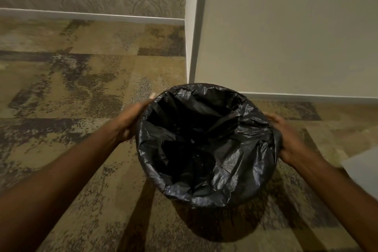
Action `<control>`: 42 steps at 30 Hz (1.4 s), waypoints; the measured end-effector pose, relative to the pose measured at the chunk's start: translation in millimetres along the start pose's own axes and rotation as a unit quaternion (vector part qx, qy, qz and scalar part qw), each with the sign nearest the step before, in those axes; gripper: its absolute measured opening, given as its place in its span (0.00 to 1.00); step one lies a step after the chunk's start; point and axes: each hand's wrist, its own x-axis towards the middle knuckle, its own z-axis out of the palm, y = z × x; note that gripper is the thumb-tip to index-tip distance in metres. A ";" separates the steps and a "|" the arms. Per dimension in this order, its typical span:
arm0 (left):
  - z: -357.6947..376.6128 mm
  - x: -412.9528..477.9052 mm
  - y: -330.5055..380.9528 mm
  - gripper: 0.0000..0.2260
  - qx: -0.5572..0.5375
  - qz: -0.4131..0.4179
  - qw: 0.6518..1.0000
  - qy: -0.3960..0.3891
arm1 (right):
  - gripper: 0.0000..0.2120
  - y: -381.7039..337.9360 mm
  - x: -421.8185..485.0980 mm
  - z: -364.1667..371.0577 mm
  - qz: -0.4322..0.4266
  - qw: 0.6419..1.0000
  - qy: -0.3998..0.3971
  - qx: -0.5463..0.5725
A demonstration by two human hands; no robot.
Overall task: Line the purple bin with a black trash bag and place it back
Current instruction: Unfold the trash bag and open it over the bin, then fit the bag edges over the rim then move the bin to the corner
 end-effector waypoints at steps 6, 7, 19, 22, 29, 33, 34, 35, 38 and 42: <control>-1.7 -41.4 37.2 0.19 0.178 0.053 0.982 -0.038 | 0.28 6.1 -86.7 -7.4 -0.066 0.981 -0.027 -0.181; 6.8 -50.4 34.8 0.22 0.195 0.060 0.978 -0.047 | 0.32 14.8 -96.0 0.4 -0.051 0.976 -0.047 -0.206; 10.4 -68.3 -12.1 0.43 0.135 0.183 0.969 0.091 | 0.34 52.3 -105.2 -11.3 -0.204 0.952 0.149 -0.176; 6.2 -93.8 0.1 0.34 0.364 0.448 0.809 0.111 | 0.43 3.6 -107.0 26.3 -0.309 0.868 -0.038 -0.386; 1.8 -106.2 -20.5 0.24 0.719 0.463 0.476 -0.204 | 0.35 10.2 -64.2 34.3 -0.347 0.491 -0.477 -0.641; -1.7 -101.6 -17.9 0.19 0.742 0.448 0.454 -0.208 | 0.35 2.0 -74.0 22.8 -0.316 0.486 -0.414 -0.702; -2.4 -101.1 -19.3 0.20 0.736 0.457 0.456 -0.205 | 0.40 2.1 -75.2 19.6 -0.316 0.482 -0.409 -0.708; -3.1 -101.0 -22.2 0.21 0.730 0.462 0.462 -0.201 | 0.44 0.5 -75.4 17.7 -0.316 0.476 -0.393 -0.720; -9.1 -98.4 -28.1 0.22 0.717 0.482 0.469 -0.183 | 0.50 -8.5 -69.6 13.1 -0.306 0.458 -0.356 -0.755; -11.7 -92.8 -33.3 0.31 0.701 0.506 0.474 -0.164 | 0.56 -8.6 -65.9 12.4 -0.257 0.428 -0.363 -0.787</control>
